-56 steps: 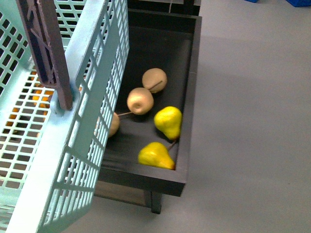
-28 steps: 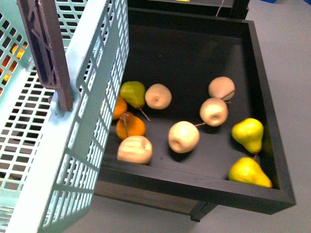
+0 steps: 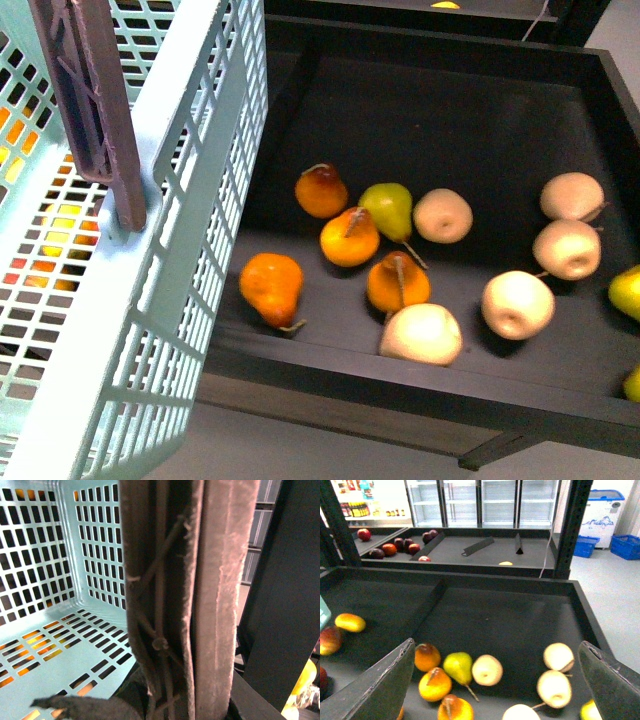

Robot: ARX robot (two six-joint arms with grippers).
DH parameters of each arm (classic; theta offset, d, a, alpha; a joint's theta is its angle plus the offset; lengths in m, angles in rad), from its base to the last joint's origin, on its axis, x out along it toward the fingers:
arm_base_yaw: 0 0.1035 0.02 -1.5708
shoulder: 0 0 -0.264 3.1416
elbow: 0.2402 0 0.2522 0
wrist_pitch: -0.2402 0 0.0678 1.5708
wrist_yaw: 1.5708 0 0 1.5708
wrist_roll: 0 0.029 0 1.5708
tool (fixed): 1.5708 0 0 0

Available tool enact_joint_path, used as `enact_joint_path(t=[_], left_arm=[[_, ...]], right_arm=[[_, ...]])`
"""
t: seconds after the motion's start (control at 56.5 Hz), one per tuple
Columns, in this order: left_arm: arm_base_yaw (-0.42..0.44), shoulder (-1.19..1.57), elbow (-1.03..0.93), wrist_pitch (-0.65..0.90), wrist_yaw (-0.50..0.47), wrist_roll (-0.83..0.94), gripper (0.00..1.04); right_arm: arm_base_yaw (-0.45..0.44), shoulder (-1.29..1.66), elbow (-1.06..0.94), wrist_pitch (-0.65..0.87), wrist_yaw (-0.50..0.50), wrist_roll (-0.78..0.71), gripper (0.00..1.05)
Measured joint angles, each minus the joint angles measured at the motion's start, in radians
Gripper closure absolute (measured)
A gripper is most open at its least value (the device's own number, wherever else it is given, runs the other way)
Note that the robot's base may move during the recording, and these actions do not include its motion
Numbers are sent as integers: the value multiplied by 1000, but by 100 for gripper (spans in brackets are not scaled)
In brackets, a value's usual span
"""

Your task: Pick mango and avocado into basket

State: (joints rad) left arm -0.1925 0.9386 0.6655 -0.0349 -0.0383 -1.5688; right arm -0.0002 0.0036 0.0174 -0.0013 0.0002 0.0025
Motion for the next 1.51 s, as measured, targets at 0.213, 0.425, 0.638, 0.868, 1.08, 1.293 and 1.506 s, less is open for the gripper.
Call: enact_joint_path(t=[0.213,0.425,0.638,0.868,1.08,1.293,1.506], left_arm=[[0,0,2,0,1,0,87],[0,0,2,0,1,0,87],[0,-1,2,0,2,0,87],[0,-1,2,0,-1,1,87],[0,0,2,0,3,0,87],[0,-1,2,0,2,1,87],[1,-2,2,0,1,1,87]], right_arm=[[0,1,0,0,0,0,9],[0,-1,0,-1,-3,0,9],[0,-1,0,0,3,0,9],[0,-1,0,-1,0,1,9],[0,0,0,0,1,0,9],[0,-1,0,0,1,0,9],[0,0,0,0,-1,0,9]])
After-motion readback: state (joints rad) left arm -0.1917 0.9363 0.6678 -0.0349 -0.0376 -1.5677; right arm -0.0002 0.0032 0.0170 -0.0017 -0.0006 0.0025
